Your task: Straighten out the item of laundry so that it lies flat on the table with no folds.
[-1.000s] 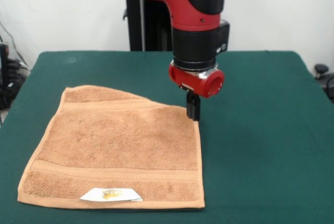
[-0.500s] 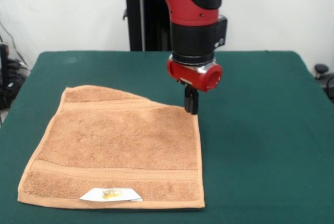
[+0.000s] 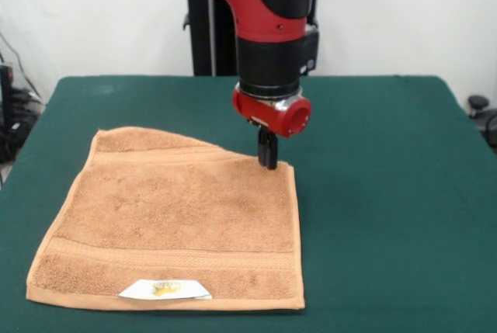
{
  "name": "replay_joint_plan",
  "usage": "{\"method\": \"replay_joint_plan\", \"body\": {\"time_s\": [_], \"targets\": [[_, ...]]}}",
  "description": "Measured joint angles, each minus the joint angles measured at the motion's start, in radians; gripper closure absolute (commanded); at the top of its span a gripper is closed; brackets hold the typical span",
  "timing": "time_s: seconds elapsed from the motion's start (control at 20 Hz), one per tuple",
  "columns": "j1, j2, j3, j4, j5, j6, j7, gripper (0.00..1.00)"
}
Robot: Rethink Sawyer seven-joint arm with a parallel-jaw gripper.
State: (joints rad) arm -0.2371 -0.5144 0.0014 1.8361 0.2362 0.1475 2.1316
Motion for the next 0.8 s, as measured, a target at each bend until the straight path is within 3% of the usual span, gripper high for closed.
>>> {"method": "replay_joint_plan", "body": {"time_s": [0.45, 0.8], "targets": [[0.005, 0.087, 0.002, -0.015, -0.013, -0.059, 0.000, 1.00], [0.007, 0.087, 0.001, -0.018, -0.013, -0.060, 0.000, 1.00]]}}
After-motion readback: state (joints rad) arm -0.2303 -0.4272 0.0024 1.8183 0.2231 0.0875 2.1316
